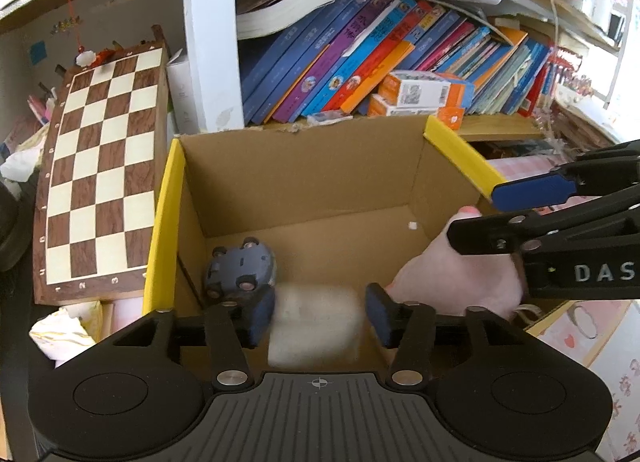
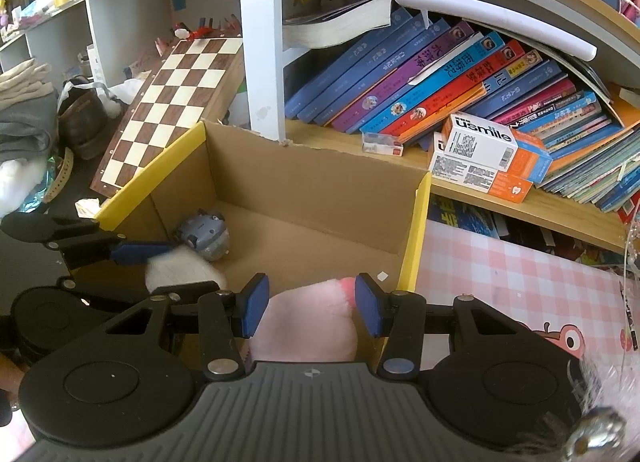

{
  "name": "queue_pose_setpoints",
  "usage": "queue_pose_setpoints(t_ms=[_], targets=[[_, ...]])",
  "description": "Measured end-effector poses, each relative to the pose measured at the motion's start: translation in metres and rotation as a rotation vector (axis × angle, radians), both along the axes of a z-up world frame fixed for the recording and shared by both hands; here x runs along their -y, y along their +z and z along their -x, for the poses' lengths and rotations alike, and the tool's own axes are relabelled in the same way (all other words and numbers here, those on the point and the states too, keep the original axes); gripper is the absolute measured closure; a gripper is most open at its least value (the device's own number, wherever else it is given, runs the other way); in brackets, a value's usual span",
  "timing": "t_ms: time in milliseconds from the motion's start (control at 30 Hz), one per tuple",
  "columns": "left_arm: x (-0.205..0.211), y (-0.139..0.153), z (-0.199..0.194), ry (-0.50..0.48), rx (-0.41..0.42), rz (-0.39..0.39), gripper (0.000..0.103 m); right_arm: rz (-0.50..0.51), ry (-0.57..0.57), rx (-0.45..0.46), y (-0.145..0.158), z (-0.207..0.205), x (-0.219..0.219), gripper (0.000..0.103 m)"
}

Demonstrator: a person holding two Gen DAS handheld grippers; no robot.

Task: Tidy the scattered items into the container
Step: 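Open the right gripper to release the pig while the left gripper releases the white block, then lift both tools out of the yellow box and back over the desk mat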

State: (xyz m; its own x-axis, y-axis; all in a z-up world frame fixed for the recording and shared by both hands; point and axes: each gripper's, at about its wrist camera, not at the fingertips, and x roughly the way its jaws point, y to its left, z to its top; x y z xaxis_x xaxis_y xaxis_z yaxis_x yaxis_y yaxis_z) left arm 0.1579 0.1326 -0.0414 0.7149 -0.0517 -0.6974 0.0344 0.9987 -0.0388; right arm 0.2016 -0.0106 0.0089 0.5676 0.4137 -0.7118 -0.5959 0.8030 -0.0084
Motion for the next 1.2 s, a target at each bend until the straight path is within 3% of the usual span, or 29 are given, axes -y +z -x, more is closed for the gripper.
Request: queue_pose_setpoints(t_ms=[133,1200], targets=[[0.005,0.004,0.004,-0.006,0.019,-0.025,0.028,-0.002,0.0,0.004,0.002,0.002,0.001,0.057],[0.015,0.053,0.068,0.043,0.145,-0.082,0.019,-0.035,-0.04,0.057,0.031,0.052,0.033,0.057]])
